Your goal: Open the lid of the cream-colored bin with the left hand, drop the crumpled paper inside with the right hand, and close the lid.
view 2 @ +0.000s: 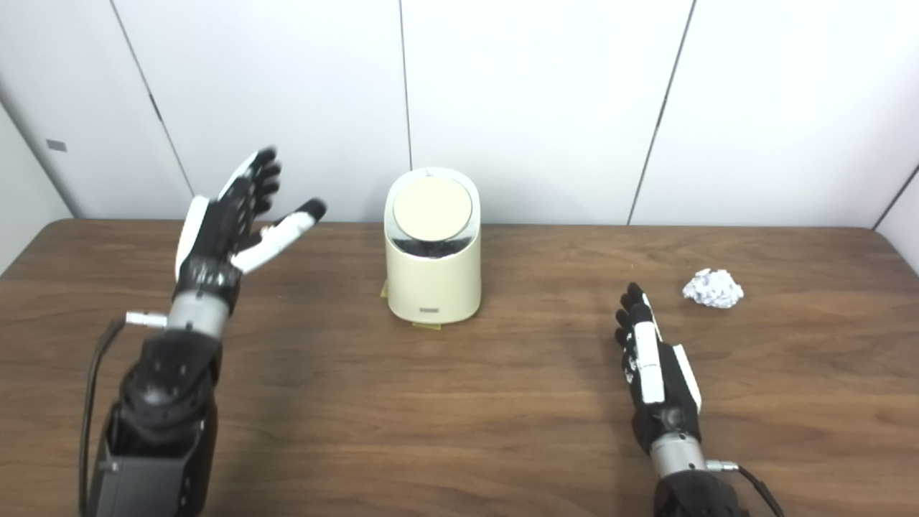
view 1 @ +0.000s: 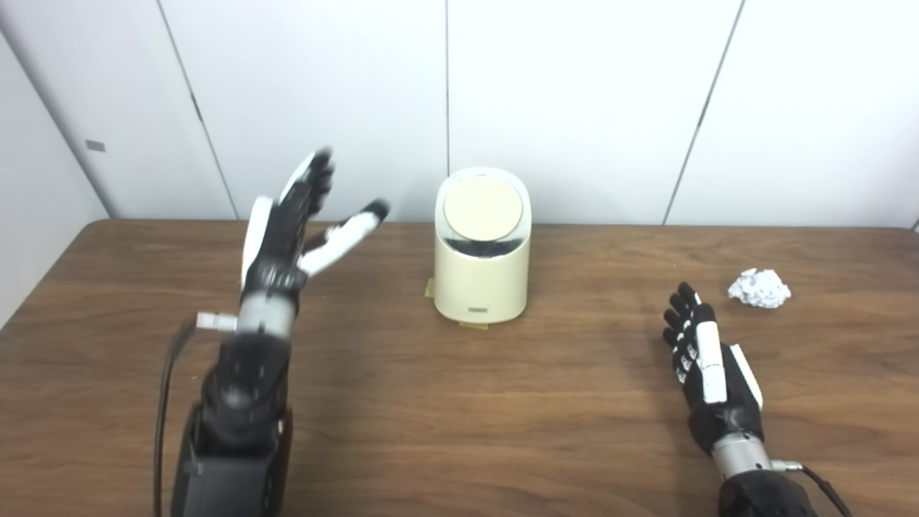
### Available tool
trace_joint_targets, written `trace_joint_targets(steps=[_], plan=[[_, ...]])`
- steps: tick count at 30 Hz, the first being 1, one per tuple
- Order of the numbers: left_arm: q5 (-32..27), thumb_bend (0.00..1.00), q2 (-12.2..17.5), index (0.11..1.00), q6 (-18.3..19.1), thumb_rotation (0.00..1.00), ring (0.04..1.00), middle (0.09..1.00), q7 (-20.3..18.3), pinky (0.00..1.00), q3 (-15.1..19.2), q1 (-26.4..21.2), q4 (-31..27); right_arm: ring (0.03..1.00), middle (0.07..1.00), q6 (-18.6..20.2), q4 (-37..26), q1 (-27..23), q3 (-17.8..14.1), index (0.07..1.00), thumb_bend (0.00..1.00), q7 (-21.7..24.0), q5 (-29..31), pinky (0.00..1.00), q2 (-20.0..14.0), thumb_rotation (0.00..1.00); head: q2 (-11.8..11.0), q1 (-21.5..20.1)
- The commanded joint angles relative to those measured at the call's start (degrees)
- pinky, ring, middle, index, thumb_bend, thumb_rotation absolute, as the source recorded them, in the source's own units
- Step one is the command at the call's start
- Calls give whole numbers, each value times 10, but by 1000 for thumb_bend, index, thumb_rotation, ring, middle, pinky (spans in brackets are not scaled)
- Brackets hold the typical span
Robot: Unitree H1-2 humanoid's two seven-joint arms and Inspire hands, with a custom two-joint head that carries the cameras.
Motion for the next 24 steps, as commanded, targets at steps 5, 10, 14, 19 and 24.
trace_joint_targets(steps=[5, 10, 14, 19, 24], plan=[[153, 924, -22, 979, 2, 307, 928, 946, -119, 808, -5, -118, 61, 991, 996, -18, 6, -14, 2, 1000, 541, 2, -4, 1000, 3, 1000, 1, 0], [209, 930, -30, 965, 2, 268, 907, 934, -133, 755, -30, -172, 122, 982, 991, -15, 7, -16, 6, 1000, 538, 0, -11, 1000, 5, 997, 2, 3], [233, 934, -30, 965, 2, 231, 895, 934, -124, 719, -61, -207, 172, 977, 988, -16, 9, -16, 13, 1000, 537, -4, -26, 1000, 7, 982, 1, 2], [257, 934, -18, 954, 1, 185, 919, 938, -101, 758, -109, -242, 233, 965, 981, -11, 6, -17, 17, 1000, 558, -11, -37, 994, 13, 973, 0, -2], [269, 937, 5, 950, -25, 167, 934, 944, -63, 828, -164, -272, 301, 964, 983, -9, 6, -20, 20, 1000, 581, -16, -40, 993, 20, 962, 1, -3]])
